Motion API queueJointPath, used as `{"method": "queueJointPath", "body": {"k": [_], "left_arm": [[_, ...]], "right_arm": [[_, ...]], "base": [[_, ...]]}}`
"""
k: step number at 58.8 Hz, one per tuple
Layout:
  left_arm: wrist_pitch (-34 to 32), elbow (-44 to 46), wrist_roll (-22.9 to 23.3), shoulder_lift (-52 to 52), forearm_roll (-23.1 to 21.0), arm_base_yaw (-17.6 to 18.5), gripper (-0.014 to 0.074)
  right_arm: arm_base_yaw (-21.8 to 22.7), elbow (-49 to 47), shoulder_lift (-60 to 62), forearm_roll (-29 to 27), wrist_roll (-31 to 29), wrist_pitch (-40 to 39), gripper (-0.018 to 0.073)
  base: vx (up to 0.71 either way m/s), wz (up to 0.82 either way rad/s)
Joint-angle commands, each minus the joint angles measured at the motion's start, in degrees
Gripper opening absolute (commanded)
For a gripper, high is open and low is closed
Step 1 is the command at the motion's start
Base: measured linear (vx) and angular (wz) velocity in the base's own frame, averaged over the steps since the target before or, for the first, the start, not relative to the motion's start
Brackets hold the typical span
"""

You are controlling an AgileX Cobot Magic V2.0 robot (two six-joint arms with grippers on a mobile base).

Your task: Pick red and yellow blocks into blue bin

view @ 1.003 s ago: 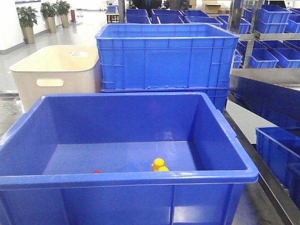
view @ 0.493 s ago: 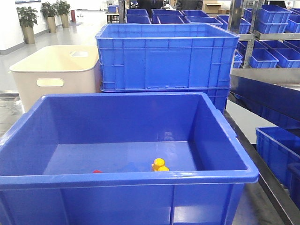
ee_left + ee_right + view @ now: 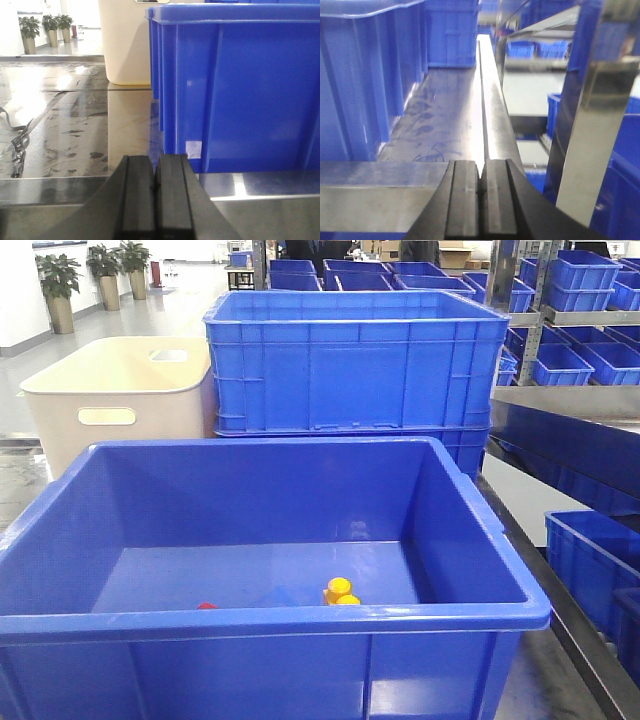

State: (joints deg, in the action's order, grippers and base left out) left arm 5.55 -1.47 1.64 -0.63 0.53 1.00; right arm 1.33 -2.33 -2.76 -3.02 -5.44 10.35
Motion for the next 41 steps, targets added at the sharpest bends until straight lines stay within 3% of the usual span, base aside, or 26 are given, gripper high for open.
{"method": "queueJointPath", "body": {"k": [1, 41], "left_arm": [[-4.62, 0.94, 0.49, -1.03, -0.53, -0.05, -0.0006], [-4.56, 0.94, 0.49, -0.98, -0.53, -0.05, -0.0006]], "right_arm": [[0.46, 2.21, 2.34, -0.53, -0.35, -9.09, -0.001], [0.93, 4.46, 4.0, -0.48, -0.39, -14.07, -0.001]], "base": [[0.0, 0.0], [0.0, 0.0]]}}
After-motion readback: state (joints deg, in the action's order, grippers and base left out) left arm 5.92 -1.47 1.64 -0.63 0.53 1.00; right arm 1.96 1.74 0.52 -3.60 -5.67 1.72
